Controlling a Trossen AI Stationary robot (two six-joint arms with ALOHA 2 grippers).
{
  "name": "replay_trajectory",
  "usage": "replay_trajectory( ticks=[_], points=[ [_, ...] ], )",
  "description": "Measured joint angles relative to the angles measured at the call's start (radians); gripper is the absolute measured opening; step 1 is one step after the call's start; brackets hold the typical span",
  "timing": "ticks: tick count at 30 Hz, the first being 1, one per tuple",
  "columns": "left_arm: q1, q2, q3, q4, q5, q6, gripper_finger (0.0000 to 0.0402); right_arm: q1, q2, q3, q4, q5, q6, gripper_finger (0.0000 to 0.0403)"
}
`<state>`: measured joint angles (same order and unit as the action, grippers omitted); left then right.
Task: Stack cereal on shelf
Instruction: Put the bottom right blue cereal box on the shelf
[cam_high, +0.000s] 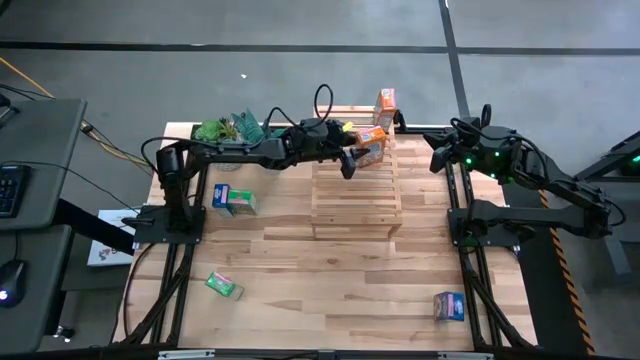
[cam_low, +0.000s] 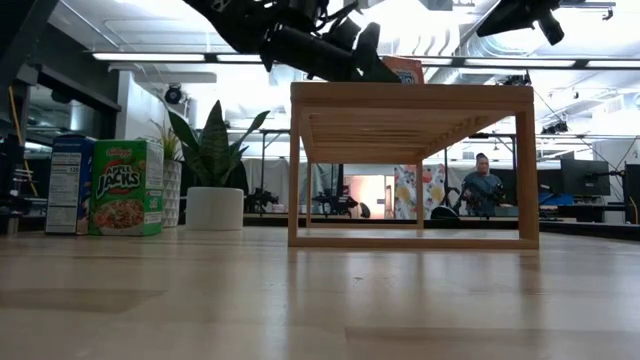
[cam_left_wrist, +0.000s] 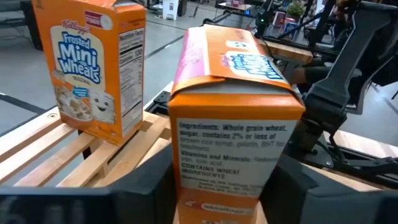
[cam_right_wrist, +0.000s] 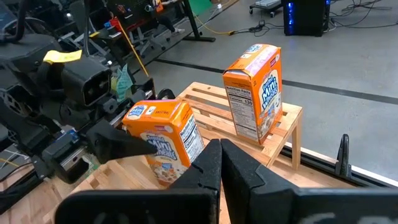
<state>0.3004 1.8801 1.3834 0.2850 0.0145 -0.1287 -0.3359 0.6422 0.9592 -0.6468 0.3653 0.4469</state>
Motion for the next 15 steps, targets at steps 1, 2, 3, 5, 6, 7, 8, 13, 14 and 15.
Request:
replay_trajectory(
  ticks=[1,2,3,5,6,7,8,13,14,15],
  points=[
    [0.003,0.0,0.005,-0.007,0.001,0.001,0.0154,0.0,0.0,0.0,0.0,0.0,0.0,0.0],
    [0.008,-0.001,0.018,-0.026,0.002,0.006,0.0146,0.0,0.0,0.0,0.0,0.0,0.0,0.0],
    [0.015,-0.009,0.03,-0.053,0.005,0.022,0.014,0.0,0.0,0.0,0.0,0.0,0.0,0.0],
    [0.031,-0.02,0.082,-0.097,0.005,0.085,0.0132,0.0,0.0,0.0,0.0,0.0,-0.001,0.0],
    [0.043,-0.029,0.112,-0.135,0.002,0.114,0.0131,0.0,0.0,0.0,0.0,0.0,-0.002,0.0],
    [0.058,-0.039,0.147,-0.187,-0.001,0.141,0.0131,0.0,0.0,0.0,0.0,-0.001,-0.002,0.0],
    [0.071,-0.041,0.189,-0.229,-0.002,0.164,0.0132,0.0,0.0,0.0,0.0,-0.001,-0.002,0.0],
    [0.136,-0.039,0.348,-0.443,-0.002,0.272,0.0144,0.0,0.0,0.0,-0.001,-0.003,-0.003,0.0],
    [0.147,-0.039,0.371,-0.459,0.003,0.306,0.0145,0.0,0.0,0.0,-0.001,-0.003,-0.002,0.0],
    [0.158,-0.039,0.391,-0.469,0.007,0.335,0.0145,0.0,0.0,0.0,-0.002,-0.004,-0.003,0.0]
  ],
)
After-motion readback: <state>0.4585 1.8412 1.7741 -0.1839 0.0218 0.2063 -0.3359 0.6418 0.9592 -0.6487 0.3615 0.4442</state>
